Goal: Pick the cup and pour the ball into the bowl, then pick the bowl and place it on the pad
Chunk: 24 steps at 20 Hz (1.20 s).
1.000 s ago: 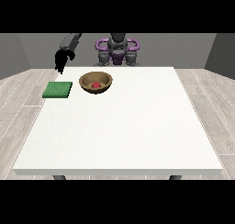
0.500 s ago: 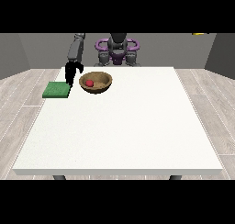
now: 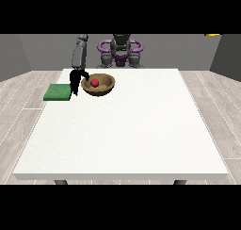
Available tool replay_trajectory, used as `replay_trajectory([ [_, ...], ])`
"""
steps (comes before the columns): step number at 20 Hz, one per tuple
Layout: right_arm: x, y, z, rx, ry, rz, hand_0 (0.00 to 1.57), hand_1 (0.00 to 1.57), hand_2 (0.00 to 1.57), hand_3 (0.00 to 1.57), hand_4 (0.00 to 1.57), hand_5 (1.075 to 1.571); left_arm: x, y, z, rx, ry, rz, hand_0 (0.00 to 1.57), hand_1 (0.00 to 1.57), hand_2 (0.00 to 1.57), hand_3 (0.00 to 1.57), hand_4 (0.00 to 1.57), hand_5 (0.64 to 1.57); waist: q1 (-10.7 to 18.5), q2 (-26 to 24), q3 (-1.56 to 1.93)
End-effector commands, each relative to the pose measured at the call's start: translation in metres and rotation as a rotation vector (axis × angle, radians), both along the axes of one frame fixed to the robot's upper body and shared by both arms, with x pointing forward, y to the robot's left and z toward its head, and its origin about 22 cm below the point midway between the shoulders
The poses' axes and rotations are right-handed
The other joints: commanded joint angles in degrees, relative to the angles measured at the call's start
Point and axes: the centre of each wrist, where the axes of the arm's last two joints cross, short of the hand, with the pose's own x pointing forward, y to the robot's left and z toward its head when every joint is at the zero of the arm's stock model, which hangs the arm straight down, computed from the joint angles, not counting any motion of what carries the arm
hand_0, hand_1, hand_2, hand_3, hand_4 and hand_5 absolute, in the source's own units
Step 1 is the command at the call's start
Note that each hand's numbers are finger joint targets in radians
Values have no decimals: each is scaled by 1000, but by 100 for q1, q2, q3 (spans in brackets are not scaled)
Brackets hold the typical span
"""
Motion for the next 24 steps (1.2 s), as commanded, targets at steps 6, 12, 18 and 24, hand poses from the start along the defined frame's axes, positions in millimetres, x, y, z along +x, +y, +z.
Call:
replay_trajectory([
  [6,23,-16,14,-10,-33,-30,0,0,0,0,449,1546,-19,28,20,13,-41,-22,0,0,0,0,1018,1540,87,327,25],
  [12,18,46,-8,-3,36,14,0,0,0,0,463,1550,-27,44,1,4,9,21,0,0,0,0,1022,1537,-27,-31,22],
  [18,-16,11,-34,-50,216,-156,878,878,580,0,608,1514,-33,50,11,-8,-35,20,0,0,0,0,1018,1535,0,224,18],
  [24,-28,-31,-27,-284,258,-208,1571,1571,1571,1566,903,1495,-32,42,32,-14,-114,-20,0,0,0,0,1071,1523,288,673,15],
])
